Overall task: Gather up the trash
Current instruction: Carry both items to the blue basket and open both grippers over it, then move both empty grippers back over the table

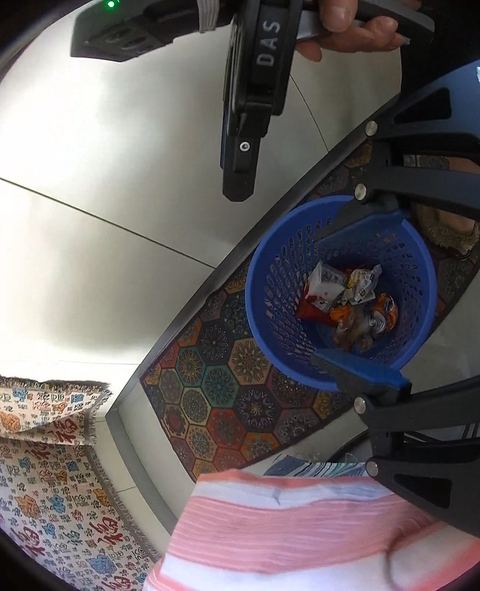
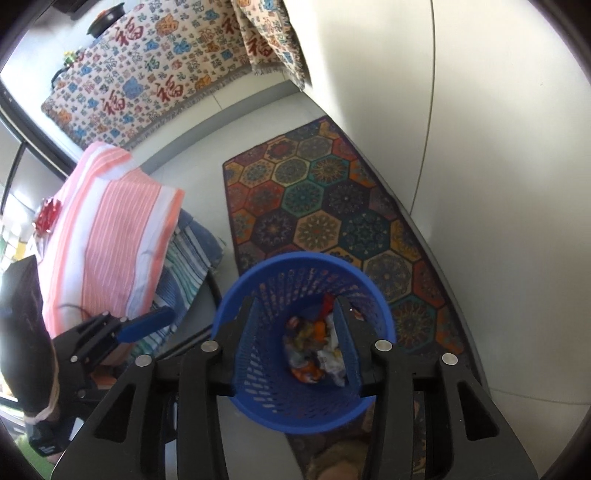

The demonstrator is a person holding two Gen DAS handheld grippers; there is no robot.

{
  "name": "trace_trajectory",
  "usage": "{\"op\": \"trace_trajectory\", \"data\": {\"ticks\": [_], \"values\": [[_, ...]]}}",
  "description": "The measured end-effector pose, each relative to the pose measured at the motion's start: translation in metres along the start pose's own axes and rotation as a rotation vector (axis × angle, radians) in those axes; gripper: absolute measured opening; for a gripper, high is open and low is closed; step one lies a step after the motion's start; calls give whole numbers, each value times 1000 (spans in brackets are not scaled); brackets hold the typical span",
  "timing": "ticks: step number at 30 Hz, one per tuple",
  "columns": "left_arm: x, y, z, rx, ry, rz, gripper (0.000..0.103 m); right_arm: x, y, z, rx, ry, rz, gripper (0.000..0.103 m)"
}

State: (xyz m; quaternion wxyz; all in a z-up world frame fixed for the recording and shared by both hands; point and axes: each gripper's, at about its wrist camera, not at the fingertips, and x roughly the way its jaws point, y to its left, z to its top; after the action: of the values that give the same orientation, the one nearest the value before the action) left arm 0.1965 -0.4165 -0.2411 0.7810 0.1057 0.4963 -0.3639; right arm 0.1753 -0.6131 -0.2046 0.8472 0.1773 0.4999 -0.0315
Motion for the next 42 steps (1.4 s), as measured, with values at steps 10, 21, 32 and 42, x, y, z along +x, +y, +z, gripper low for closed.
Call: {"op": "trace_trajectory", "data": {"ticks": [10,21,32,42], "values": [[-112,14,-46,47,-123,40,60,-28,77,-19,-226,-139,-103,82],[-229,133,-127,-83,-192,230,64,-41,256,-80,-500,-199,115,93],[-247,272,-150,-321,-206,326,66,27,387,-119,-665,-78,115,95],[-213,331,-98,-288,-191,306,83,39,402,-133,-673,-106,134,103]]}}
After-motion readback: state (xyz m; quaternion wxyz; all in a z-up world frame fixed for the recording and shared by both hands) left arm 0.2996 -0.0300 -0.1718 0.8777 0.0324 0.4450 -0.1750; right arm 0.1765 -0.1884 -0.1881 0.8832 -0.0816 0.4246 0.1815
